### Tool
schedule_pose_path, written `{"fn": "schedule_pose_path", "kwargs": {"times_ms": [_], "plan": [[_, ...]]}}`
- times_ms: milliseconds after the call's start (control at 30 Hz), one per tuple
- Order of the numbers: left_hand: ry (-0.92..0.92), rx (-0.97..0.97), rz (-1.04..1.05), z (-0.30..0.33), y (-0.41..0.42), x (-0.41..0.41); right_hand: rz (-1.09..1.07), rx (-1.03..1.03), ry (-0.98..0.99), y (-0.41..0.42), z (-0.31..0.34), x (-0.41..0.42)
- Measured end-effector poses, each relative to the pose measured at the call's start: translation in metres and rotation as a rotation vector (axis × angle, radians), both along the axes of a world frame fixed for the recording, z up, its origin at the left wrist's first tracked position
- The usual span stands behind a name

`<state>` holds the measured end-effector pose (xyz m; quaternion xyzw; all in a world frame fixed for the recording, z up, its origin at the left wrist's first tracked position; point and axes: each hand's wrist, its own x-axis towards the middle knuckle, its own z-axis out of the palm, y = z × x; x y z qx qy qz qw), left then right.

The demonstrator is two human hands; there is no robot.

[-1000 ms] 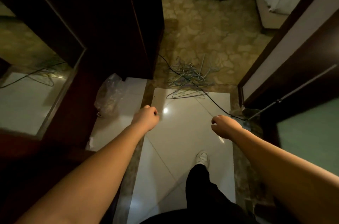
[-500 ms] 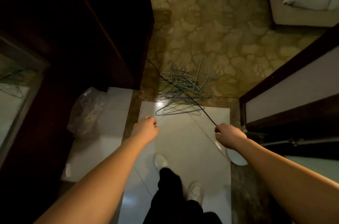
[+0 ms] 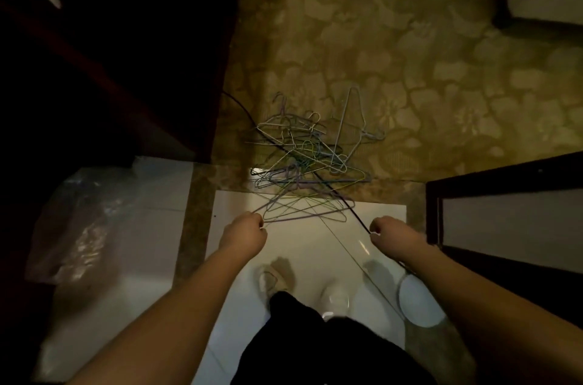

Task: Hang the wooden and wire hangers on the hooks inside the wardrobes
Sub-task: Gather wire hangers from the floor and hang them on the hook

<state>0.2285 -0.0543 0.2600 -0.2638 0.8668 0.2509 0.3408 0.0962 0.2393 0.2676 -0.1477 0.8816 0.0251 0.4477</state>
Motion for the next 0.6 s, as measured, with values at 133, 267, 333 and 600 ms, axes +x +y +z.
{"fn": "schedule_pose_path", "kwargs": {"times_ms": [133, 267, 333, 600], "plan": [[-0.042, -0.026, -0.062, -0.083, -0.004, -0.023, 0.052, -0.009, -0.015, -0.015, -0.085, -0.024], [-0.081, -0.008, -0.052, -0.163, 0.005, -0.043, 0.129, -0.001, -0.026, -0.021, -0.167, -0.044], [-0.11, 0.012, -0.028, -0.197, 0.011, -0.055, 0.159, -0.004, -0.024, -0.023, -0.203, -0.052], [-0.18, -0.075, -0.071, -0.317, 0.017, -0.093, 0.285, -0.08, 0.052, -0.041, -0.315, -0.087]]}}
